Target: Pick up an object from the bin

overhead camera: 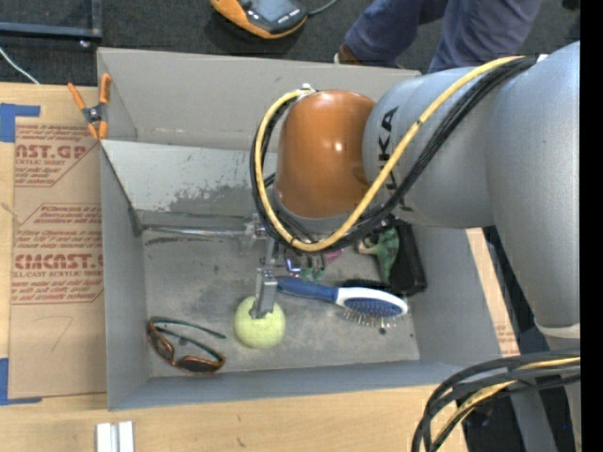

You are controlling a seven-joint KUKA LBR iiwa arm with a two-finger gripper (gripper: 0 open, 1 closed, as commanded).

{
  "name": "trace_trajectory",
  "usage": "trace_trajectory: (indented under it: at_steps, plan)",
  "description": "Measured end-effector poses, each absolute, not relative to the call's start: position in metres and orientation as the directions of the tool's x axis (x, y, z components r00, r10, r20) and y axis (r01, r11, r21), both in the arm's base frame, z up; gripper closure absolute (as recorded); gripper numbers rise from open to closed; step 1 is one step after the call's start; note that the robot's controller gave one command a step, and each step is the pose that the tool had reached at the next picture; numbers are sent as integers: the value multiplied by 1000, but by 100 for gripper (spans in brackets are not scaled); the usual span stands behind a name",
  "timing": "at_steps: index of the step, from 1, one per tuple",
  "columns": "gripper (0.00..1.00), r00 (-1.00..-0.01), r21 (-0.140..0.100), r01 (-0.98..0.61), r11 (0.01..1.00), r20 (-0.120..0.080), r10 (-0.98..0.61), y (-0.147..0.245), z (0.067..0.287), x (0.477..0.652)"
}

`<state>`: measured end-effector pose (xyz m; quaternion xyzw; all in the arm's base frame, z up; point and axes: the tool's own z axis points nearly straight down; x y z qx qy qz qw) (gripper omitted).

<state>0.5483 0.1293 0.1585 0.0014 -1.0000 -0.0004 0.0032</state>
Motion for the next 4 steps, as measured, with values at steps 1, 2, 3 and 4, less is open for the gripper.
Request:
trace_trajectory:
  at_steps: [1,2,3,4]
  plan:
    - [0,-1000,2,0,1000,-1,0,129,163,550]
    - [0,-998,2,-63,998,2,-63,128,78,512]
    - [0,-1000,2,-21,1000,2,-21,107,144,554]
    - [100,-997,3,78,997,2,78,209,72,538]
